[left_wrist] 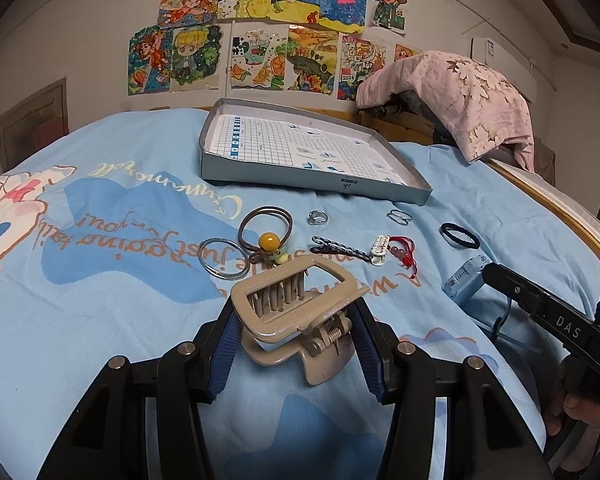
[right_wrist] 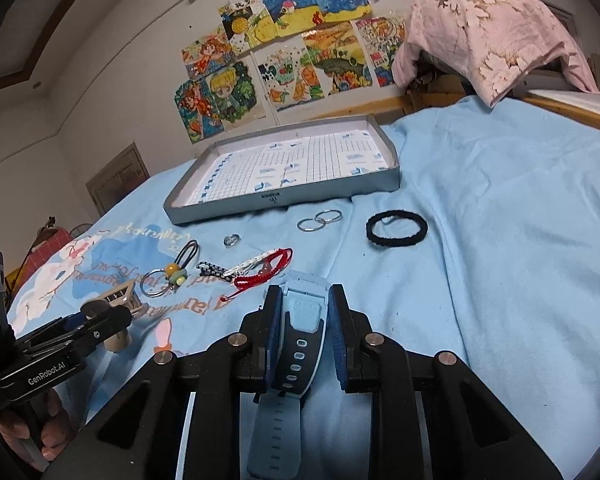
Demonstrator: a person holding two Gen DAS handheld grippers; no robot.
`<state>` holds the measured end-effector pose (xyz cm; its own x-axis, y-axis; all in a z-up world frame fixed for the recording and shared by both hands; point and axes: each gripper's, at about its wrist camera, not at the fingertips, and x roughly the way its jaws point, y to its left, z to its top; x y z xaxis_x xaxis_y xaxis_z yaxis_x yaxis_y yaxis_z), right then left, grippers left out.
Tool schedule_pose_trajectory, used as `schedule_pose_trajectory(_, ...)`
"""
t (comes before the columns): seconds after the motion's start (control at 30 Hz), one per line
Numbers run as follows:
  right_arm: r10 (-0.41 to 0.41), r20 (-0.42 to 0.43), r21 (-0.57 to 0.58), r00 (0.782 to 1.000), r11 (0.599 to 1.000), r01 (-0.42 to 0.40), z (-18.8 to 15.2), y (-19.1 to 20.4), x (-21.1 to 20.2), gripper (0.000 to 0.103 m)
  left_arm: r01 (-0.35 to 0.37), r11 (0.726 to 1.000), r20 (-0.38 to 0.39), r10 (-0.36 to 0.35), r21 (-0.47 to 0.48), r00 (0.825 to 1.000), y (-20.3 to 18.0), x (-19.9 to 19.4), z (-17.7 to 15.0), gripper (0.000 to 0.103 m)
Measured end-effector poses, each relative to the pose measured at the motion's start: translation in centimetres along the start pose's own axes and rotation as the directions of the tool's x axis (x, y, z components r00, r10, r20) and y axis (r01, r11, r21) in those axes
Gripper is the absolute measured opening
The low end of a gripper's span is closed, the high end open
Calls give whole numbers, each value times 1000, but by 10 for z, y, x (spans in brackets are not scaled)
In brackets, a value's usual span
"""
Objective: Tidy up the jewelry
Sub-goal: 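Carry the claw clip and watch into the grey tray and open both tools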
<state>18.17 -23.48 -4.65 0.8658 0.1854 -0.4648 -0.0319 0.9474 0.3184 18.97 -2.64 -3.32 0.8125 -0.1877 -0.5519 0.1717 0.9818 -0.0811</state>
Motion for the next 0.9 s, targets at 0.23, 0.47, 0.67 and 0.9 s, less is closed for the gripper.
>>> schedule_pose_trajectory(0.23, 4, 24, -12, 1000, 1000, -4, 0, 1, -7, 21, 5, 1000, 2, -5, 2, 1000, 0, -2, 0, 51)
schedule_pose_trajectory(0.47, 44, 62, -18, 997, 999, -43, 7, 4, -15, 20, 20, 1000, -2, -20, 17, 1000, 0, -10, 5, 51)
schedule_pose_trajectory(0.67, 91, 92, -27, 992, 996, -89, 29, 10, -17, 20, 21, 1000, 0, -21, 7, 1000, 2, 1, 39, 51)
schedule_pose_trajectory(0.9, 136, 138, -16, 981, 991, -135, 83, 15, 20, 21, 11, 999, 65, -8, -37, 998, 19, 29, 117, 51)
